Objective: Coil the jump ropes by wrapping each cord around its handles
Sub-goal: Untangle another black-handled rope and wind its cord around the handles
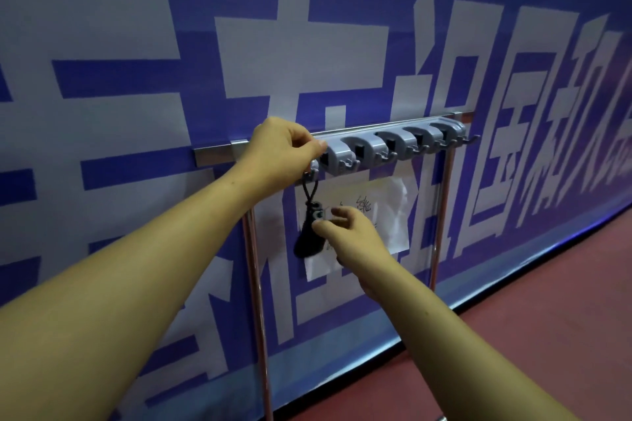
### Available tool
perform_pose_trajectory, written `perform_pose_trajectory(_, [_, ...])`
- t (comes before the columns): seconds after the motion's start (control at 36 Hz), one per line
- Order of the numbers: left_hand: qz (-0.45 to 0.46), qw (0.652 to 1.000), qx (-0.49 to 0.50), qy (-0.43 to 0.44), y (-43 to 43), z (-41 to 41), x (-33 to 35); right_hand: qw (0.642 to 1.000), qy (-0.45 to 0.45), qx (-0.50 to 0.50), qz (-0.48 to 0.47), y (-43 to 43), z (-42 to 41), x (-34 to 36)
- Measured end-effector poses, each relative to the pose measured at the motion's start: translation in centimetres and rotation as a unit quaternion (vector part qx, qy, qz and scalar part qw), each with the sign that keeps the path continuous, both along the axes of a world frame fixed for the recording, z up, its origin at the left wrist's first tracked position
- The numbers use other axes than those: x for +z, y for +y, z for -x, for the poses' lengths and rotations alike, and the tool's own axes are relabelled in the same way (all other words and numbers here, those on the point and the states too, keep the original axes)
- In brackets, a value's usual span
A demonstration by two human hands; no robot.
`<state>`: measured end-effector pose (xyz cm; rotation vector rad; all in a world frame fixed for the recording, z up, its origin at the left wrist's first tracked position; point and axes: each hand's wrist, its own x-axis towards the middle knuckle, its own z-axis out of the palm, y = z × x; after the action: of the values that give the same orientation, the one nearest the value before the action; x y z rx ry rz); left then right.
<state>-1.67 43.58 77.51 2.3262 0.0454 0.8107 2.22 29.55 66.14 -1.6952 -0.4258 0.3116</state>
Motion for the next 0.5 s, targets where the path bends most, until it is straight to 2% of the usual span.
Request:
perform_pose_trajectory(0.17, [0.061, 0.994, -0.086, 0.009, -5.5, 0.9, -1.2, 0.999, 0.003, -0.013, 0.036, -5.5, 0.7, 0.5])
perform_pose_trajectory(0.25, [0.069, 0.987, -0.133, 0.059, -9.8, 0.5, -4.2, 0.997, 0.025, -0.032, 0.059, -10.5, 1.1, -1.9])
perform_pose_trajectory(0.39, [0.08, 0.963, -0.198, 0.166, -18.8, -1.8, -12.5, 0.983, 0.109, -0.116, 0.09, -20.9, 2.8, -9.0])
perform_pose_trajectory(0.5, [0.081, 0.926, -0.266, 0.255, -28.1, -3.6, -21.2, 0.958, 0.178, -0.197, 0.107, -30.4, 4.4, -16.5])
